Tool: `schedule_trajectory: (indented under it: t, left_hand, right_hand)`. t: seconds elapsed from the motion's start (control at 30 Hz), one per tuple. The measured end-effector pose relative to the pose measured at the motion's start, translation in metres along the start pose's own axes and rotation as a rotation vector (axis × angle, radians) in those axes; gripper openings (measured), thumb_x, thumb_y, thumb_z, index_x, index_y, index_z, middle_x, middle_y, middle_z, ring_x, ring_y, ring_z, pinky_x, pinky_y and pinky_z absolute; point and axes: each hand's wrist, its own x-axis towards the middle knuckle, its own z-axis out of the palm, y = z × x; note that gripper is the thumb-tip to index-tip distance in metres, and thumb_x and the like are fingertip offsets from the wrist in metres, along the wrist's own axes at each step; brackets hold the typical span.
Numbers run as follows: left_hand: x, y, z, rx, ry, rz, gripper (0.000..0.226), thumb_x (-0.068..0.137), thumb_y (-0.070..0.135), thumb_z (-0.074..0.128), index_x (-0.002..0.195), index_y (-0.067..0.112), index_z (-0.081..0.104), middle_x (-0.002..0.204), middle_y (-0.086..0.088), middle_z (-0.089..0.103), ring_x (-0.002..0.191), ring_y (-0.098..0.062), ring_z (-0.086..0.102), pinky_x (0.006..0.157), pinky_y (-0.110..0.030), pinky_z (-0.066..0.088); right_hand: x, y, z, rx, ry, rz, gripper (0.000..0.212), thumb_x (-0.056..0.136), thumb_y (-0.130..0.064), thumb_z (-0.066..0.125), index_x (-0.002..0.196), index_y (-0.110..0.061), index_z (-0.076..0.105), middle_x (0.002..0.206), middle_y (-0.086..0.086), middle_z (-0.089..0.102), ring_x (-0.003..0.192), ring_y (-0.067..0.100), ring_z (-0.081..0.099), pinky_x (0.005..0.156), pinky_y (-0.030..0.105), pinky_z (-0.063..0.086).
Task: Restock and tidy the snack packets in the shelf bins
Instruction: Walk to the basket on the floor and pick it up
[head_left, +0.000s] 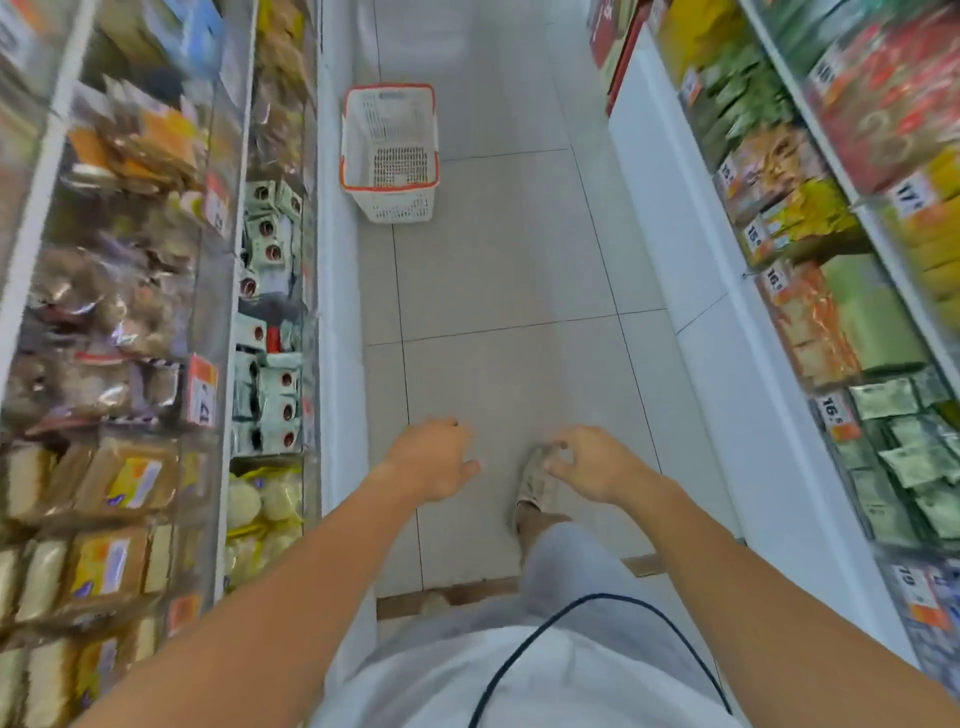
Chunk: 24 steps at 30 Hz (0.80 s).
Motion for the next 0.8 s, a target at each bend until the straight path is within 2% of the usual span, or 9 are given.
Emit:
schedule_trajectory:
  t: [0.17,0.27,0.33,0.43,0.63,0.7,0.8]
  left_hand:
    - [0.125,0.000,-0.102,-0.021,0.005,-0.055,0.053,0.097,0.051,0.046,0.140,0.020,0.043,0.140,-0.002,0.046,0.125,-0.029,0.047,0.102,-0.046,0.042]
    - [0.178,0.000,-0.171,-0.089,0.079,-0.070,0.054,0.098,0.046,0.048,0.143,0.018,0.041,0.147,-0.002,0.041,0.132,-0.027,0.042,0.104,-0.043,0.041]
    - [0.212,-0.007,-0.213,-0.121,0.117,-0.092,0.053,0.097,0.047,0.048,0.142,0.020,0.043,0.142,0.001,0.044,0.128,-0.025,0.045,0.101,-0.043,0.044]
    - [0.276,-0.030,-0.269,-0.184,0.120,-0.133,0.049,0.097,0.046,0.049,0.138,0.020,0.046,0.135,0.003,0.047,0.123,-0.024,0.047,0.097,-0.041,0.044]
    - [0.416,-0.091,-0.376,-0.319,0.113,-0.238,0.050,0.097,0.041,0.051,0.141,0.019,0.045,0.140,-0.002,0.047,0.119,-0.027,0.053,0.096,-0.038,0.044]
    - [0.454,-0.111,-0.410,-0.364,0.089,-0.258,0.052,0.097,0.043,0.053,0.141,0.017,0.045,0.141,-0.004,0.047,0.117,-0.028,0.055,0.097,-0.041,0.047]
    - [0.507,-0.140,-0.461,-0.373,0.087,-0.290,0.055,0.097,0.047,0.052,0.143,0.018,0.045,0.145,-0.005,0.044,0.124,-0.029,0.051,0.102,-0.042,0.044]
  right_hand:
    - [0.105,0.019,-0.116,0.006,0.026,0.033,0.050,0.096,-0.037,0.058,0.142,-0.018,0.052,0.143,0.009,0.053,0.129,0.027,0.051,0.106,0.036,0.043]
    - [0.153,0.016,-0.197,-0.042,0.065,0.027,0.052,0.094,-0.037,0.059,0.143,-0.020,0.049,0.141,0.010,0.053,0.127,0.028,0.052,0.103,0.040,0.046]
    - [0.187,0.006,-0.251,-0.055,0.101,-0.002,0.049,0.095,-0.034,0.057,0.142,-0.020,0.050,0.140,0.009,0.053,0.123,0.028,0.055,0.100,0.040,0.048]
    - [0.255,-0.013,-0.326,-0.094,0.100,-0.065,0.050,0.097,-0.033,0.057,0.144,-0.018,0.048,0.144,0.006,0.051,0.128,0.027,0.053,0.103,0.040,0.046]
    - [0.399,-0.058,-0.457,-0.123,0.044,-0.105,0.052,0.099,-0.032,0.057,0.147,-0.016,0.046,0.148,0.007,0.048,0.132,0.024,0.049,0.108,0.036,0.041]
    - [0.436,-0.071,-0.499,-0.120,0.031,-0.117,0.052,0.099,-0.033,0.057,0.147,-0.017,0.046,0.149,0.006,0.047,0.134,0.023,0.047,0.110,0.034,0.038]
    - [0.493,-0.088,-0.564,-0.131,0.025,-0.136,0.050,0.099,-0.035,0.058,0.144,-0.017,0.049,0.146,0.007,0.051,0.133,0.023,0.048,0.108,0.034,0.039]
